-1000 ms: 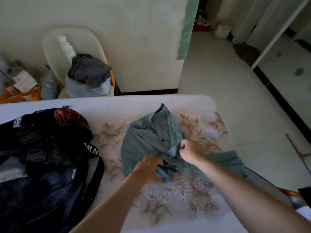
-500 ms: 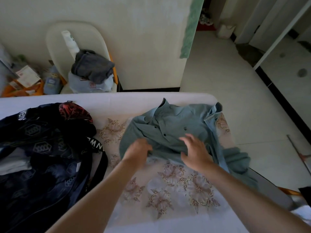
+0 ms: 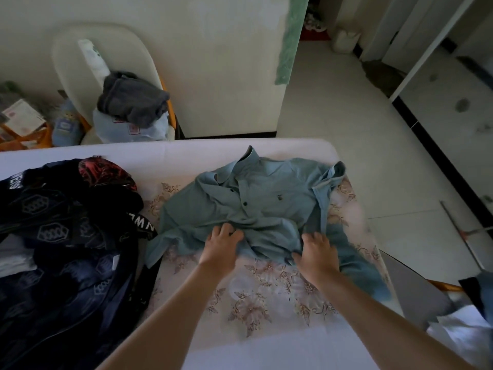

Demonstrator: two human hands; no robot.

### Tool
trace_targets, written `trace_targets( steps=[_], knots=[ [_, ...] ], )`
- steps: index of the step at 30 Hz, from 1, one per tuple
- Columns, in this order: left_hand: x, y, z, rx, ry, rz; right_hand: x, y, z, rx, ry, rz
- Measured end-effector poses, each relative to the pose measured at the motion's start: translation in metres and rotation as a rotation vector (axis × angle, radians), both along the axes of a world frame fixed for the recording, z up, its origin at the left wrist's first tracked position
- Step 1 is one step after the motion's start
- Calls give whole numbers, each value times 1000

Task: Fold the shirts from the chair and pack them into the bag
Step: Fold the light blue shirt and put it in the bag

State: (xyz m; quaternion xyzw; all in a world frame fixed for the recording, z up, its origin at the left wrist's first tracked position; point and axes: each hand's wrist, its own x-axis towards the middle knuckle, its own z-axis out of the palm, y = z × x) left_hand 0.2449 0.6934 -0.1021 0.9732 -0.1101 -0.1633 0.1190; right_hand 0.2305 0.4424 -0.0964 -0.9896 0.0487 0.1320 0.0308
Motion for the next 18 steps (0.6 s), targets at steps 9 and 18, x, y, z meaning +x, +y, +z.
trace_targets(
  steps=[9, 18],
  knots=[
    [42, 49, 41, -156, 395, 53, 44, -14, 44, 551, 129, -142],
    [-5, 6, 15, -388, -270, -28, 5, 19, 27, 342, -181, 406]
  ],
)
